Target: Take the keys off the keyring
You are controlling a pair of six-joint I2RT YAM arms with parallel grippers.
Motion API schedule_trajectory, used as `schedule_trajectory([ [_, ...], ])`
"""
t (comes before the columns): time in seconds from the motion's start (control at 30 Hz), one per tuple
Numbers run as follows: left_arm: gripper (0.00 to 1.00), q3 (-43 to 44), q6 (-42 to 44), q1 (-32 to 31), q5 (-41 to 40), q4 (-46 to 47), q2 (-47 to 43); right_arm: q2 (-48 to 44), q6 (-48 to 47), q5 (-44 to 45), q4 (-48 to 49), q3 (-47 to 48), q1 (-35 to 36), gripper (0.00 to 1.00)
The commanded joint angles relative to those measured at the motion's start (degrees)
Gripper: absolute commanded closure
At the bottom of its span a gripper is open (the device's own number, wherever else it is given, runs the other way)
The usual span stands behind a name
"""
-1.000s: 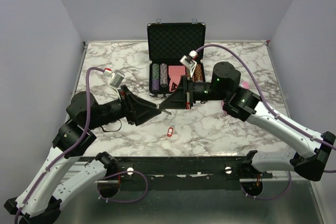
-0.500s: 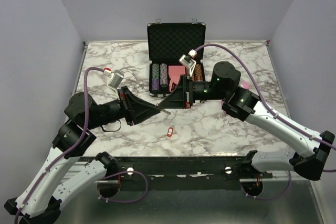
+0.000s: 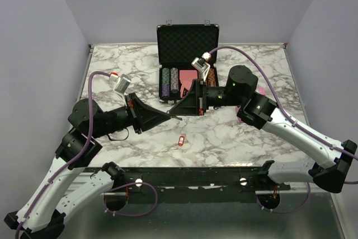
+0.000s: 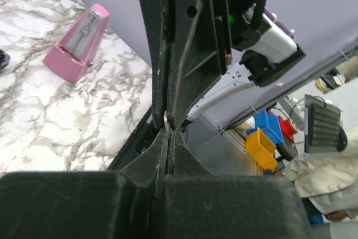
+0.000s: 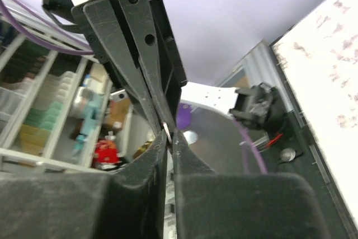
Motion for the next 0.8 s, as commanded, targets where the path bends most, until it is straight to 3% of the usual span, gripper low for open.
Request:
schedule_trajectory([
  [0.0,1.0,0.32,0.19,0.0,-7.33,-2.23,0.34,-0.32,0.1,0.74,-1.3,-0.69,0.4,0.67],
  [0.1,1.0,-1.08,-0.77,0.08,-11.38,-3.73,-0.54,-0.84,-1.83,3.99,-5.52,-0.16,0.48,0.31],
  [0.2,1.0,-2.84,-2.09,0.08,-15.77,-5.75,-1.51,-1.2,-4.47,10.74,-13.24,0.98,0.4,0.14],
  [0.37,1.0,-7.75,-4.2,0.17,-22.55,-8.92,-3.35,-1.2,-6.5,23.76,-26.08,1.69,0.4,0.08],
  [0.77,1.0,-25.94,-8.16,1.49,-25.9,-3.83,-6.78,-7.87,-1.14,29.66,-26.28,-11.05,0.4,0.01],
])
